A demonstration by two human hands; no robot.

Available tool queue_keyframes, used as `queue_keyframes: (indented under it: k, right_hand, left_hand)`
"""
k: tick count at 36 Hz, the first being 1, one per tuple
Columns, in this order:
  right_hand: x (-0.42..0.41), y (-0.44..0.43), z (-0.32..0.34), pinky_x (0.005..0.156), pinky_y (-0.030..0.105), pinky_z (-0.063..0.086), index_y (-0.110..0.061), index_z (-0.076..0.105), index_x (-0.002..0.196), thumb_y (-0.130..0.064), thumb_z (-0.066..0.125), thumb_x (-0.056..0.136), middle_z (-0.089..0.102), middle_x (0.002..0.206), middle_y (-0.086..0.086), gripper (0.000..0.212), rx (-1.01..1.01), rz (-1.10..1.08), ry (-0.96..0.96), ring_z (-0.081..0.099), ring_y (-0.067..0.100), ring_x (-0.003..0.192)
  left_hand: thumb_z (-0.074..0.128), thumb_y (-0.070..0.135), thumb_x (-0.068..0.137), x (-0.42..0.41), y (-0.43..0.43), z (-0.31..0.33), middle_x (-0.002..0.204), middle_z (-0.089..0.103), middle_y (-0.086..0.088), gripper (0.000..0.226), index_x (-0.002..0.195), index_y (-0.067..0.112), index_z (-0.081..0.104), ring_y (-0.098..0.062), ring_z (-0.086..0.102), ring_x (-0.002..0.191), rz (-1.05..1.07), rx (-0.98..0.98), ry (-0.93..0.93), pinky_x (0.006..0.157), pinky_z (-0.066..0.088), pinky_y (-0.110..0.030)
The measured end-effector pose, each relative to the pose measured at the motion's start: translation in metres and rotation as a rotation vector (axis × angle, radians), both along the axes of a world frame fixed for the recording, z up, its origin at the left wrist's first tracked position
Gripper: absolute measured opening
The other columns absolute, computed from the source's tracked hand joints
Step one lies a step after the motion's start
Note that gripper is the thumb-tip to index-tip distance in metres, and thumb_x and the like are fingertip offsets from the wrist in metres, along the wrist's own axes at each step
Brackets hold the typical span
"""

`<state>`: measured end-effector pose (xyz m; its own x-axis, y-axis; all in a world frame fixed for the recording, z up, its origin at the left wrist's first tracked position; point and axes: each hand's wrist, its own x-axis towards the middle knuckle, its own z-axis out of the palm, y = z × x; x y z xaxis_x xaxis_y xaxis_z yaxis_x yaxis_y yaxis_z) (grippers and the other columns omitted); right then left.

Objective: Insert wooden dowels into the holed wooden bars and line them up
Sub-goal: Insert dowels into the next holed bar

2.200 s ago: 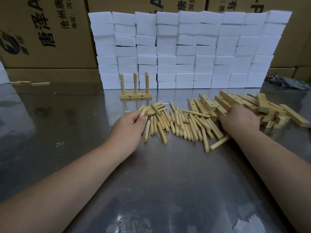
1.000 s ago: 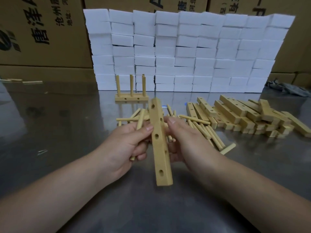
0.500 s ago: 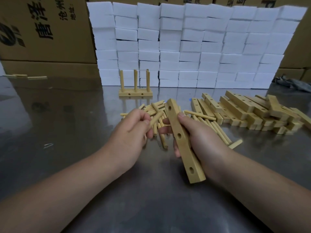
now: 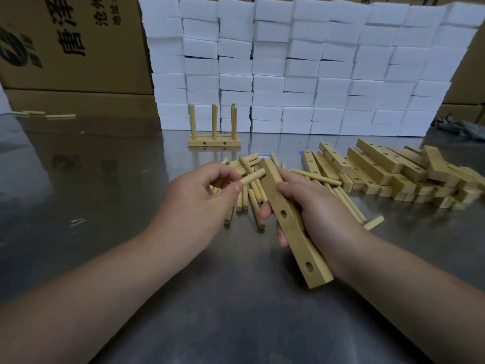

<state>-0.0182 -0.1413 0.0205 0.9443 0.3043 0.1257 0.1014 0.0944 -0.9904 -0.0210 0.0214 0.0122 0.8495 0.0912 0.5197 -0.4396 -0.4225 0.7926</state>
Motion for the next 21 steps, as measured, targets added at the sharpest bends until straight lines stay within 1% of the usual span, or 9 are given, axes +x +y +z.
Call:
queue_keyframes:
  k: [4, 9, 12, 14, 16, 18, 20, 21]
  right_hand:
    - [0.0003, -0.0004, 0.0001, 0.04, 0.021, 0.044, -0.04, 0.061, 0.099, -0.019, 0.037, 0.098, 0.066, 0.072, 0.011, 0.032, 0.008, 0.011, -0.009, 0.049, 0.019, 0.039]
    - [0.0007, -0.0012, 0.0004, 0.04, 0.021, 0.045, -0.042, 0.062, 0.094, -0.019, 0.037, 0.098, 0.066, 0.072, 0.011, 0.035, -0.015, 0.023, -0.028, 0.049, 0.018, 0.039]
    - [0.0009, -0.0017, 0.0005, 0.04, 0.021, 0.045, -0.044, 0.061, 0.095, -0.019, 0.037, 0.098, 0.065, 0.069, 0.009, 0.034, -0.048, 0.015, -0.05, 0.05, 0.017, 0.039]
    - [0.0013, -0.002, 0.0003, 0.041, 0.021, 0.045, -0.046, 0.059, 0.096, -0.019, 0.038, 0.097, 0.065, 0.067, 0.006, 0.034, -0.078, 0.001, -0.074, 0.05, 0.016, 0.04]
    - [0.0015, -0.0024, 0.0003, 0.041, 0.021, 0.045, -0.047, 0.059, 0.095, -0.019, 0.039, 0.097, 0.065, 0.067, 0.005, 0.034, -0.097, -0.003, -0.086, 0.051, 0.016, 0.04]
    - [0.0014, -0.0026, 0.0004, 0.041, 0.021, 0.046, -0.048, 0.059, 0.092, -0.019, 0.039, 0.097, 0.066, 0.067, 0.005, 0.035, -0.108, -0.001, -0.09, 0.051, 0.016, 0.04]
    - [0.0014, -0.003, 0.0004, 0.041, 0.022, 0.046, -0.048, 0.059, 0.093, -0.019, 0.04, 0.097, 0.066, 0.067, 0.004, 0.035, -0.125, 0.0, -0.099, 0.051, 0.016, 0.04]
    - [0.0014, -0.0031, 0.0005, 0.041, 0.022, 0.046, -0.048, 0.059, 0.095, -0.019, 0.041, 0.097, 0.066, 0.067, 0.004, 0.034, -0.133, 0.0, -0.103, 0.051, 0.016, 0.04]
  left_hand:
    - [0.064, 0.019, 0.081, -0.0008, -0.0007, 0.0007, 0.062, 0.057, 0.024, 0.025, 0.065, 0.038, 0.063, 0.003, 0.045, 0.045, 0.008, 0.009, 0.009, 0.041, 0.034, -0.007]
    - [0.066, 0.022, 0.08, -0.0016, -0.0002, 0.0018, 0.061, 0.058, 0.021, 0.023, 0.064, 0.039, 0.065, 0.001, 0.043, 0.047, 0.022, 0.014, 0.016, 0.042, 0.034, -0.008]
    - [0.066, 0.022, 0.08, -0.003, -0.0002, 0.0037, 0.06, 0.057, 0.024, 0.024, 0.064, 0.04, 0.063, 0.004, 0.046, 0.049, 0.032, 0.032, 0.012, 0.043, 0.034, -0.005]
    - [0.066, 0.024, 0.08, -0.0038, 0.0005, 0.005, 0.064, 0.057, 0.028, 0.026, 0.064, 0.044, 0.061, 0.009, 0.048, 0.057, 0.044, 0.092, -0.019, 0.048, 0.033, -0.003]
    - [0.064, 0.026, 0.078, -0.0037, 0.0021, 0.0062, 0.07, 0.059, 0.022, 0.028, 0.065, 0.05, 0.058, 0.011, 0.048, 0.065, 0.064, 0.169, -0.065, 0.051, 0.031, -0.002]
    - [0.064, 0.027, 0.078, -0.0028, 0.0048, 0.0068, 0.071, 0.058, 0.018, 0.03, 0.067, 0.054, 0.056, 0.009, 0.048, 0.069, 0.079, 0.231, -0.107, 0.054, 0.031, -0.004]
    - [0.066, 0.025, 0.079, -0.0015, 0.0073, 0.0067, 0.072, 0.057, 0.017, 0.027, 0.073, 0.051, 0.06, 0.006, 0.049, 0.071, 0.096, 0.285, -0.134, 0.057, 0.034, -0.011]
    - [0.067, 0.025, 0.079, -0.001, 0.0082, 0.0069, 0.072, 0.057, 0.017, 0.021, 0.077, 0.045, 0.066, 0.005, 0.049, 0.071, 0.105, 0.303, -0.136, 0.057, 0.034, -0.011]
